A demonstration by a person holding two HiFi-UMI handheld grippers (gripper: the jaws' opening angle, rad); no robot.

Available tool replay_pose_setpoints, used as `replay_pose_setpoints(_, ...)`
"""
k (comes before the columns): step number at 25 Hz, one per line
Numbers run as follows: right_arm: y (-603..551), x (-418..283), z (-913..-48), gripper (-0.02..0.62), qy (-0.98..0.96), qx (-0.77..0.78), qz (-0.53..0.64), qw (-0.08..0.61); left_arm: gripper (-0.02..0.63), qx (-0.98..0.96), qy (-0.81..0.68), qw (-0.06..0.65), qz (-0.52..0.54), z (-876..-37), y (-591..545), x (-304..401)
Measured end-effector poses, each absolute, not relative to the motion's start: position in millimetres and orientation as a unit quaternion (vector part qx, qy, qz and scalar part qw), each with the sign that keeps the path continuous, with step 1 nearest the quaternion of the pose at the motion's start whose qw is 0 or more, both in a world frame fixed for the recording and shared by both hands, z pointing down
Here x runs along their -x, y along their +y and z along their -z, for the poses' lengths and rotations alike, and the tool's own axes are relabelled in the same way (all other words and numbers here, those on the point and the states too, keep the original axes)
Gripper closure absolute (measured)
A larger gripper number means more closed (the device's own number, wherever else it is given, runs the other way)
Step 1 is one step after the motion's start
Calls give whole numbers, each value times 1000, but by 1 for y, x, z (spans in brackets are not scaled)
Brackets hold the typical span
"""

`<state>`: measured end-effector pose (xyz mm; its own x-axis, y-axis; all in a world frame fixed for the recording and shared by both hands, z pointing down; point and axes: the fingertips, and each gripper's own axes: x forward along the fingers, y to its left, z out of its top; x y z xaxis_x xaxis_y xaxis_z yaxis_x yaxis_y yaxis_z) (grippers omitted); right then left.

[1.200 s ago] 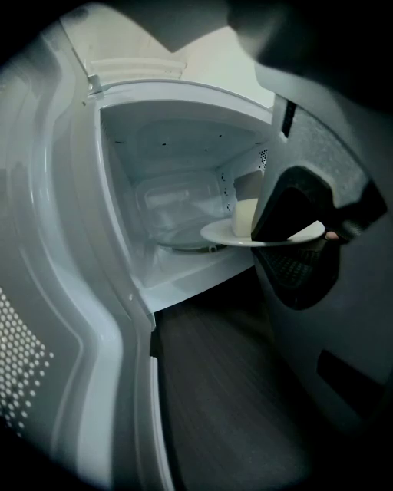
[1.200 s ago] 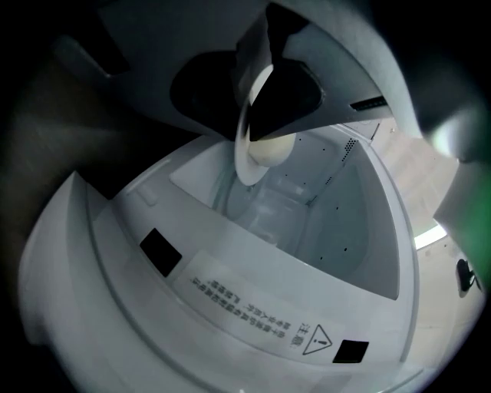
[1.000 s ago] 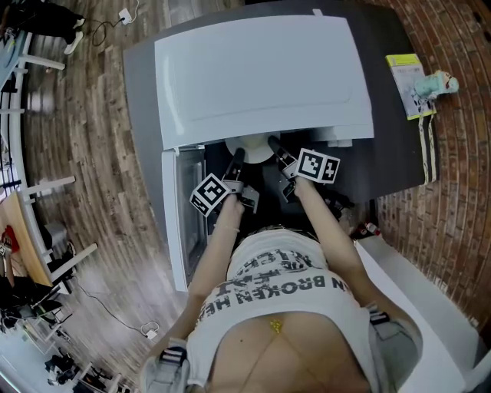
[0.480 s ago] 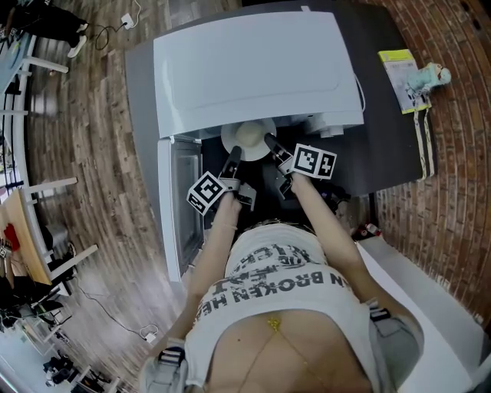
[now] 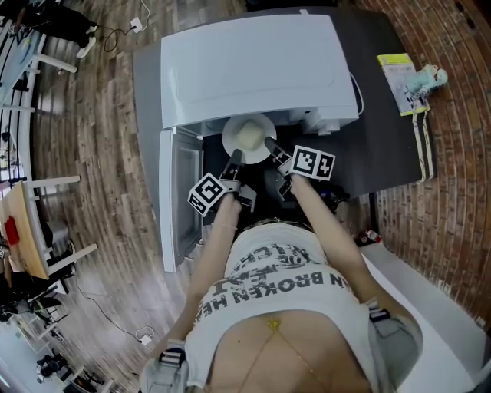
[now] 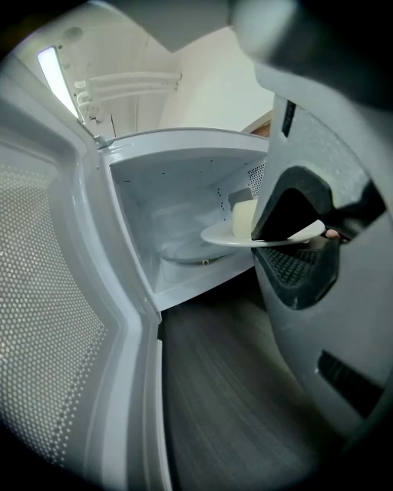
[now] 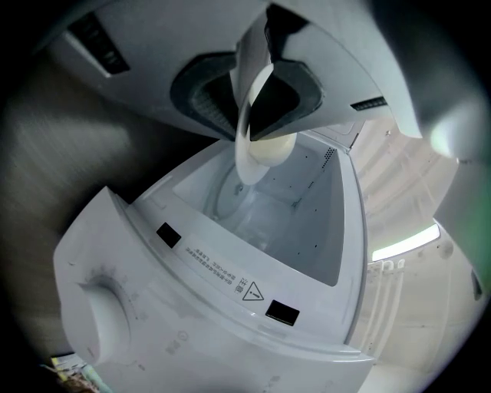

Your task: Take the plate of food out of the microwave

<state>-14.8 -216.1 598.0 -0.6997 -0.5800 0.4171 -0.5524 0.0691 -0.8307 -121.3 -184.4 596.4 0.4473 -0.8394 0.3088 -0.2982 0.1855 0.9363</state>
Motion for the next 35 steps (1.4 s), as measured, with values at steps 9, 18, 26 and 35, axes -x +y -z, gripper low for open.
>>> replay_pose_setpoints(9,-209,9,-591,549,742,381,552,8,588,-596,-473,605,234,-592,-175,115)
replay_pose_setpoints(18,-198,-4,-587,549,753,365,547,2,588,-590,-484,598,245,-590,-160,100)
replay_pose_setpoints(26,-185,-16,-586,549,761,351,546,-6,588,-589,-497,586,252,-585,-144,87)
replay_pose_setpoints(35,-171,-23,-589,548,766,334,549,-17,588,-580,-512,580,255,-588,-125,78)
